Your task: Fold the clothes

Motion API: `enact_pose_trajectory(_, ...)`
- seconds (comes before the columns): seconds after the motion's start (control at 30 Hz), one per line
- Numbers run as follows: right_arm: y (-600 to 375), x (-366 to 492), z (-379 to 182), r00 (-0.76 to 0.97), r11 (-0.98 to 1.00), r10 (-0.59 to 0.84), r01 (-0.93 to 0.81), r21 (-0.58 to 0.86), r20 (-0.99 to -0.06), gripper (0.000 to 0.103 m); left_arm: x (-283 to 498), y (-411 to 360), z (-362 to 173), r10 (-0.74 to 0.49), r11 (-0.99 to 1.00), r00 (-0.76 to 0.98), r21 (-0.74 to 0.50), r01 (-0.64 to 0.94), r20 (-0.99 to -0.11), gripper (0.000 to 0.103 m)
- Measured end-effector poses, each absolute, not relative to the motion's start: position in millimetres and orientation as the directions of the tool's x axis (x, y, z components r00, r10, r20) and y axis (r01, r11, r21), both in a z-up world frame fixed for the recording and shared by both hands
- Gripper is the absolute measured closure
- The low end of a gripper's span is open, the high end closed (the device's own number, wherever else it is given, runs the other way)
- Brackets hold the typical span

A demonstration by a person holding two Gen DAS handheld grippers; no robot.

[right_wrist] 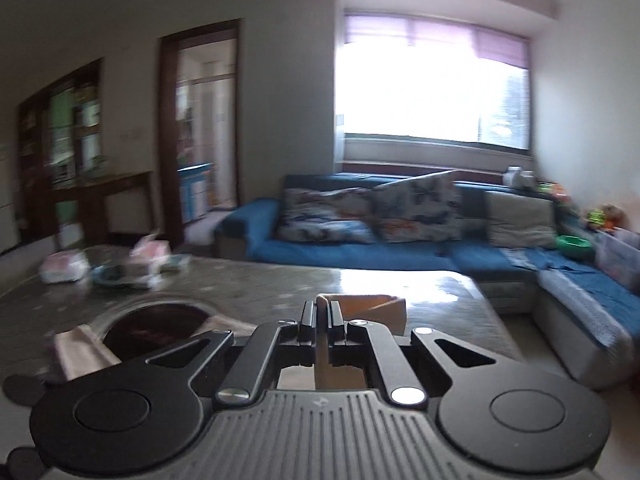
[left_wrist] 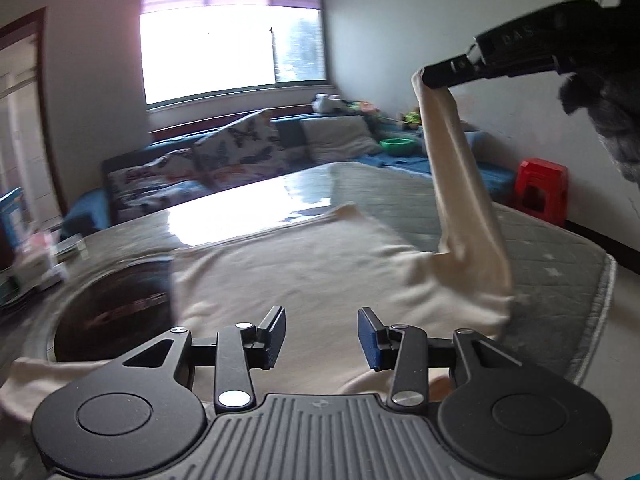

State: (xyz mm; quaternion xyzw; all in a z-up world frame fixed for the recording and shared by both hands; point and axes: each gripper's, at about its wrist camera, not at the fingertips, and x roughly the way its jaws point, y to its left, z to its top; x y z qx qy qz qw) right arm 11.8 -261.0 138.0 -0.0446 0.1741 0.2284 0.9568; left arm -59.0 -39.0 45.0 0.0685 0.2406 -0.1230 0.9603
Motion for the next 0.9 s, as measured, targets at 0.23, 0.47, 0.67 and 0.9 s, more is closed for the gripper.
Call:
enact_pose_trajectory(0.23, -160.6, 18.4, 91.3, 0.663, 0.764, 0.574, -0.645, 0.022, -0.481, 0.099, -69.4, 6.6, 36.4, -0.085, 0.991, 0.855, 0.045, 0.125, -0.512, 0.060)
enact_pose_trajectory(0.47, -134.1, -5.6, 53.6, 0.517, 0.661, 0.632, -0.749, 0.053, -0.577, 0.093, -70.9, 4.5, 31.8, -0.077, 0.990, 0.847, 0.061, 0.129, -0.525, 0.060)
enact_pose_trajectory(0.67, -179.9, -2.5, 59.4, 0.571, 0.711, 0.549, -0.703, -0.017, -0.611, 0.091, -63.3, -5.5, 32.2, -0.102, 0.986, 0.848, 0.059, 0.154, -0.520, 0.062)
enact_pose_trajectory(0.9, -239.6, 6.9, 20.6, 0.553, 0.803, 0.422, -0.596, 0.013, -0.718, 0.091, -50.8, -21.7, 23.0, -0.144, 0.977, 0.827, 0.057, 0.207, -0.544, 0.069)
